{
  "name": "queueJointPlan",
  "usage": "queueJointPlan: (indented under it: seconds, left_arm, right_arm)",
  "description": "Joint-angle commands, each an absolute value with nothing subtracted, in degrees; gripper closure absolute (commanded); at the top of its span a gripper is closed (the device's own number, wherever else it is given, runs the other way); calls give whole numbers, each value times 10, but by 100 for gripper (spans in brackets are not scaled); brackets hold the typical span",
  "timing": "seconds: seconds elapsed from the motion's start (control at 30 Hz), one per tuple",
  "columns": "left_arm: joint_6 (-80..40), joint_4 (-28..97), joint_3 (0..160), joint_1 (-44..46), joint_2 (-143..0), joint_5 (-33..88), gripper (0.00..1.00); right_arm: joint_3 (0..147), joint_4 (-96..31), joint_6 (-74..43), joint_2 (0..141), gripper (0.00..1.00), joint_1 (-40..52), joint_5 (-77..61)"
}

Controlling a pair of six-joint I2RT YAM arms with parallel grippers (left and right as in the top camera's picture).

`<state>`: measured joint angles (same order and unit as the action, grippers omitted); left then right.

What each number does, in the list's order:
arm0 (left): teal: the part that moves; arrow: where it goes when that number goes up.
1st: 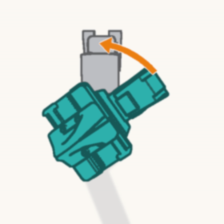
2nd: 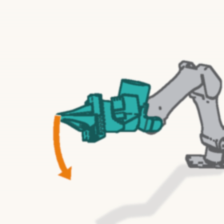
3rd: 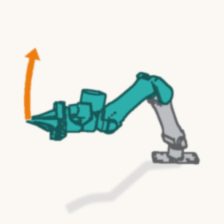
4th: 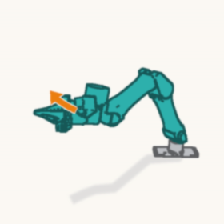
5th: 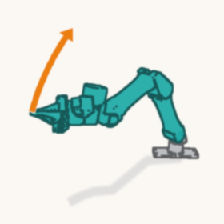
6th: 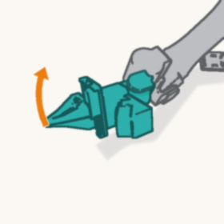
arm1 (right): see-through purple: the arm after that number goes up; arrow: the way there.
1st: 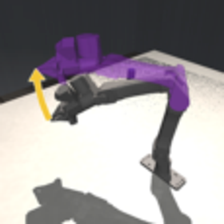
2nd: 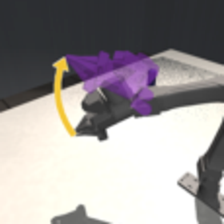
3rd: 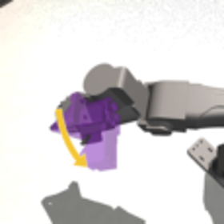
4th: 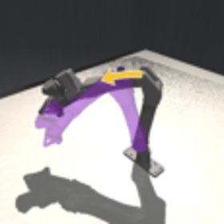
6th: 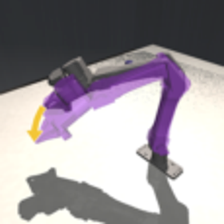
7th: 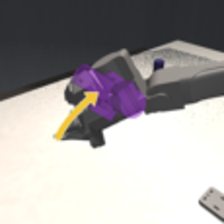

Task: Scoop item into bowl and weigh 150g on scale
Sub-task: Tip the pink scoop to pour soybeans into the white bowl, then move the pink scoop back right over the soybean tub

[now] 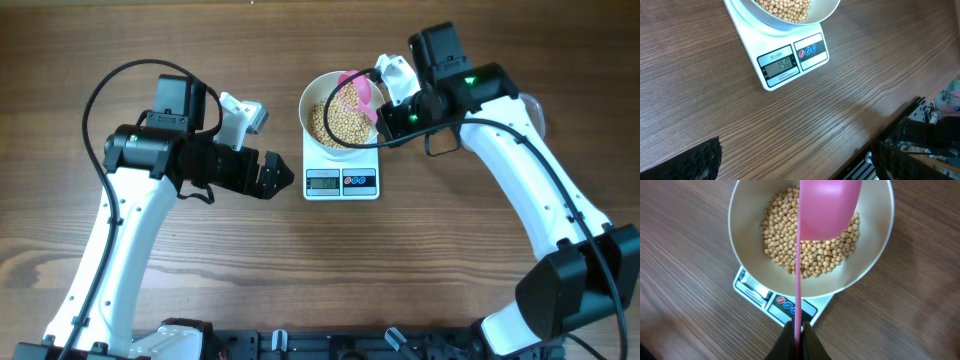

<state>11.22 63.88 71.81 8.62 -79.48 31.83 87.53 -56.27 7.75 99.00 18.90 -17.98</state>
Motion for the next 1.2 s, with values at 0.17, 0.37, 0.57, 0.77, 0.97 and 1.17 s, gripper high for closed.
queueJointPlan:
  seconds: [0.17,0.37,0.57,0.77,0.97,1.17]
  left_arm:
    - [111,639,716,89,-789,329,0]
    - [111,639,716,89,-789,329,0]
    - [111,639,716,89,-789,329,0]
    - [111,639,716,89,-789,329,0]
    - [111,639,716,89,-789,329,0]
    - [111,639,716,89,-789,329,0]
  right_arm:
    - [890,-556,58,973,96,161,-301]
    - [890,-538,40,973,96,113,-391]
    - [890,-536,38,973,96,54,-455]
    - [890,-536,36,973,96,-14,-546]
    - [890,-556,32,973,96,-79,-568]
    - [890,-604,68,973,96,-142,-534]
